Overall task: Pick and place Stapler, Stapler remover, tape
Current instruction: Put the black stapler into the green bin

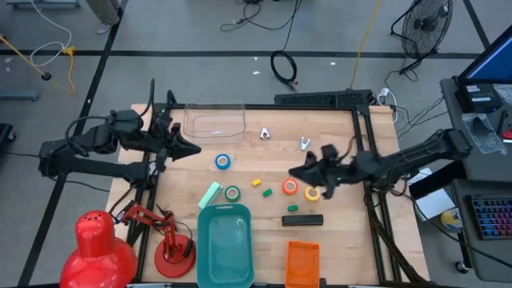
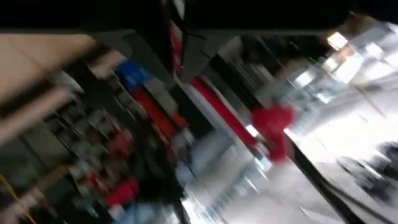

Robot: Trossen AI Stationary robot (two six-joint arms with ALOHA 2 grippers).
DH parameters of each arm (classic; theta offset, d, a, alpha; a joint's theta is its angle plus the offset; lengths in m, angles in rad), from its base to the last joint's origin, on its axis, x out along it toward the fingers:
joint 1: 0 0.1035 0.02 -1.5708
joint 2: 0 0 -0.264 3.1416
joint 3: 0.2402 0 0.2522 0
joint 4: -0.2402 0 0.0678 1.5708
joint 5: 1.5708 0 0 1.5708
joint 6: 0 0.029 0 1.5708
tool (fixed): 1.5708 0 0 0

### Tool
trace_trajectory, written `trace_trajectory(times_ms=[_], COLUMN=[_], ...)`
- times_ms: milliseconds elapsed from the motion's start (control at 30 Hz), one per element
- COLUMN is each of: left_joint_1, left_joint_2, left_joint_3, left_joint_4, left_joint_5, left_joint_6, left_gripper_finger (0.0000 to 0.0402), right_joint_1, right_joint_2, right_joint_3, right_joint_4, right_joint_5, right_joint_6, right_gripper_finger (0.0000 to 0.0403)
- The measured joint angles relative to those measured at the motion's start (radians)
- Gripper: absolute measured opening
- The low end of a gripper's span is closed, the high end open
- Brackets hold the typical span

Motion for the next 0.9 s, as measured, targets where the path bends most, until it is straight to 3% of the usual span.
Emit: trace_trajectory(times_ms=[200, 333, 467, 600, 700, 900], left_joint_1=[-0.016, -0.016, -0.016, -0.016, -0.016, -0.019], left_joint_2=[0.0, 0.0, 0.0, 0.0, 0.0, 0.0], left_joint_3=[0.0, 0.0, 0.0, 0.0, 0.0, 0.0], left_joint_4=[-0.031, -0.038, -0.04, -0.05, -0.053, -0.058], left_joint_5=[0.0, 0.001, 0.001, 0.007, 0.008, 0.008], left_joint_6=[0.0, -0.008, -0.012, -0.014, -0.014, -0.018], left_gripper_finger=[0.0026, 0.0026, 0.0026, 0.0026, 0.0026, 0.0026], right_joint_1=[0.007, 0.022, 0.062, 0.102, 0.128, 0.21], right_joint_2=[0.06, 0.104, 0.177, 0.261, 0.311, 0.424], right_joint_3=[0.109, 0.293, 0.56, 0.762, 0.815, 0.802], right_joint_4=[-0.178, -0.303, -0.734, -1.22, -1.446, -1.661], right_joint_5=[-0.116, -0.18, -0.177, -0.107, -0.101, -0.157], right_joint_6=[0.004, -0.06, -0.178, -0.223, -0.182, -0.125], right_gripper_finger=[0.0127, 0.0168, 0.0179, 0.018, 0.018, 0.018])
